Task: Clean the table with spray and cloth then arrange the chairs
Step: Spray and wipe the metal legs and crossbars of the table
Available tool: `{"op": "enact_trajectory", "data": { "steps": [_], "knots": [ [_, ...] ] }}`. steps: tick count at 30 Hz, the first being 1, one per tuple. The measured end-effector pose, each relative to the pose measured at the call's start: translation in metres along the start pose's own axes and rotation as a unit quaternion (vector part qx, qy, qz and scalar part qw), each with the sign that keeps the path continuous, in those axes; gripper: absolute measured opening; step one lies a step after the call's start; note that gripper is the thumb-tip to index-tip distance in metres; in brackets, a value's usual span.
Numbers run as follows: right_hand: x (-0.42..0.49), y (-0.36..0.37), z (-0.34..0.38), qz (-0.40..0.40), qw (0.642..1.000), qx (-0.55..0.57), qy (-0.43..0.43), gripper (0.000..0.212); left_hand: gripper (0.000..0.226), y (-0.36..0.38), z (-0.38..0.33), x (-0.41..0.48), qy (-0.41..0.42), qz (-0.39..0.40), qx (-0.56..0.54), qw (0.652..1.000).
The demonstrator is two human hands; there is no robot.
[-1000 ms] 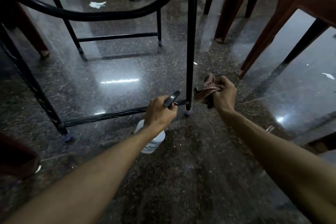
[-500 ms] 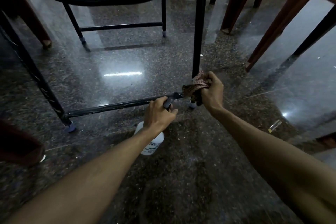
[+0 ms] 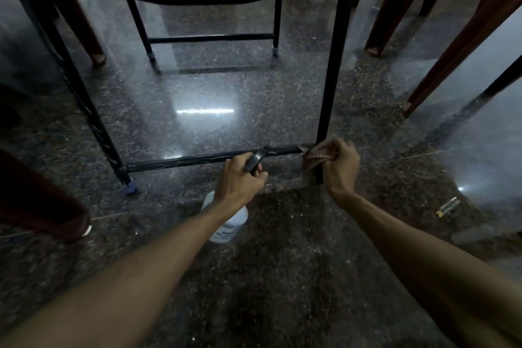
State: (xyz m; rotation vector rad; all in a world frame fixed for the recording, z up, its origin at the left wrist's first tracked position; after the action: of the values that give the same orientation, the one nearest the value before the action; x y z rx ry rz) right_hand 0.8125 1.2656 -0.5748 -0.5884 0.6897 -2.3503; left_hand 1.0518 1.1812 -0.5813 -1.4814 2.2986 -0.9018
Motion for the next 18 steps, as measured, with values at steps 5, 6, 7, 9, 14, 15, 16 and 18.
{"op": "enact_trajectory", "data": {
  "steps": [5, 6, 7, 9, 14, 15, 16, 18],
  "knots": [
    [-0.017, 0.027, 0.027, 0.048, 0.975, -0.13, -0.175, 0.011, 0.016, -0.007, 0.016, -0.015, -0.011, -0.005, 0.011, 1.0],
    [-0.023, 0.04, 0.028, 0.077, 0.962, -0.166, -0.205, 0.009, 0.016, -0.01, 0.017, -0.019, -0.013, -0.003, 0.007, 1.0],
    [-0.027, 0.051, 0.029, 0.102, 0.95, -0.193, -0.222, 0.011, 0.015, -0.012, 0.019, -0.022, -0.02, -0.001, 0.006, 1.0],
    [-0.026, 0.07, 0.038, 0.132, 0.941, -0.211, -0.23, 0.019, 0.014, -0.019, 0.029, -0.023, -0.04, -0.007, 0.007, 0.999],
    [-0.02, 0.051, 0.033, 0.121, 0.937, -0.235, -0.229, 0.039, 0.035, -0.03, 0.042, -0.034, -0.083, -0.01, 0.021, 0.996],
    [-0.02, 0.049, 0.034, 0.11, 0.939, -0.235, -0.225, 0.043, 0.038, -0.036, 0.045, -0.038, -0.093, -0.014, 0.023, 0.995],
    [-0.019, 0.052, 0.039, 0.104, 0.945, -0.222, -0.216, 0.043, 0.037, -0.04, 0.048, -0.04, -0.101, -0.017, 0.024, 0.994],
    [-0.024, 0.077, 0.06, 0.143, 0.946, -0.2, -0.213, 0.05, 0.032, -0.046, 0.057, -0.044, -0.113, -0.025, 0.023, 0.993]
  ]
}}
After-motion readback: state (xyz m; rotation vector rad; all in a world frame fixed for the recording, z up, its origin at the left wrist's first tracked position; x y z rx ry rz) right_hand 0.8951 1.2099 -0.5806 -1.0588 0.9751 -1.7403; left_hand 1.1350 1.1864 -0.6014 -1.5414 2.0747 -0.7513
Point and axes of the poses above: each hand's wrist, its own x-axis towards the middle knuckle, its own y-axis out of the palm, z = x × y, the point moved 8 cm from there along x, towards the middle knuckle, and after that the axes turned 5 degrees about y, right-handed, at the moved point
